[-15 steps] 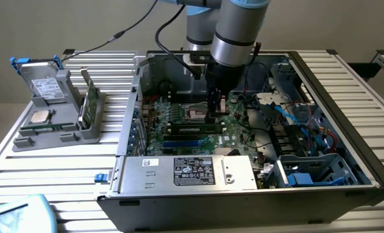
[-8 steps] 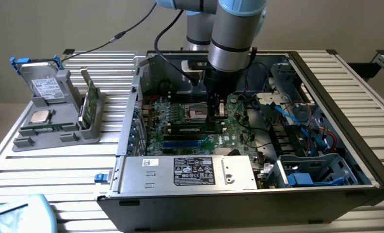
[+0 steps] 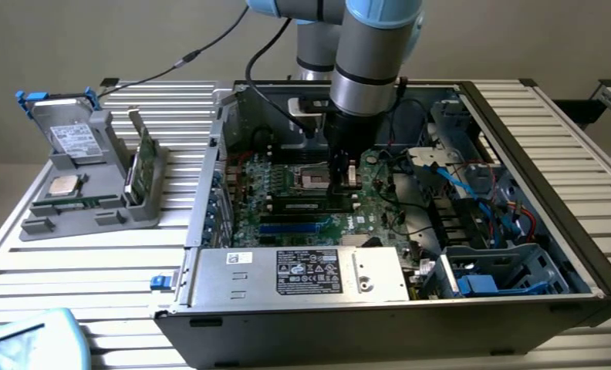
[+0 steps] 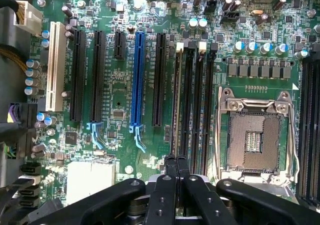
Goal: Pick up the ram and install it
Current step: 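Press down the ram until it locks into place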
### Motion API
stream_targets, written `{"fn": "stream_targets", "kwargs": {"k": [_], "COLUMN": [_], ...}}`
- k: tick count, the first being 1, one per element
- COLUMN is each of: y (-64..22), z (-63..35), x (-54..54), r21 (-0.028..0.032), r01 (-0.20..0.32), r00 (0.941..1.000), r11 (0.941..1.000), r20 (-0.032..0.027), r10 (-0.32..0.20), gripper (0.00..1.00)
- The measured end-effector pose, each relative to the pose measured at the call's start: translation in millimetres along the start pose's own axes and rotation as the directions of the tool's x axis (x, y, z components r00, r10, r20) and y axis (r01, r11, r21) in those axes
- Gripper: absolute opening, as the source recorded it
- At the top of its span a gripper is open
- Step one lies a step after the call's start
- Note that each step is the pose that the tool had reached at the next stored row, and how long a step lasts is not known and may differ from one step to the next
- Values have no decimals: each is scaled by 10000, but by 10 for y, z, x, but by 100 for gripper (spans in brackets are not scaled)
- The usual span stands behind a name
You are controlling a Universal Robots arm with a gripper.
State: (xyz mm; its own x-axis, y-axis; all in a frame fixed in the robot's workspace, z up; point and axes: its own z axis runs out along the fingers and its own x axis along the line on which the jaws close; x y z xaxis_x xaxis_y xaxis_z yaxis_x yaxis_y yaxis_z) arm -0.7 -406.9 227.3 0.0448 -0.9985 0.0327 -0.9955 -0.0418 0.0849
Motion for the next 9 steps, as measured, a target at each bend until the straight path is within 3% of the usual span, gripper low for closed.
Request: {"fn": "stream_targets", "kwargs": {"k": [9], "y": [-1], "z": [14], "x": [0], "r21": [-3], "r01": [-1], "r00": [10000], "r11": [10000], "r20": [-12], "r10": [1], "gripper": [11]}}
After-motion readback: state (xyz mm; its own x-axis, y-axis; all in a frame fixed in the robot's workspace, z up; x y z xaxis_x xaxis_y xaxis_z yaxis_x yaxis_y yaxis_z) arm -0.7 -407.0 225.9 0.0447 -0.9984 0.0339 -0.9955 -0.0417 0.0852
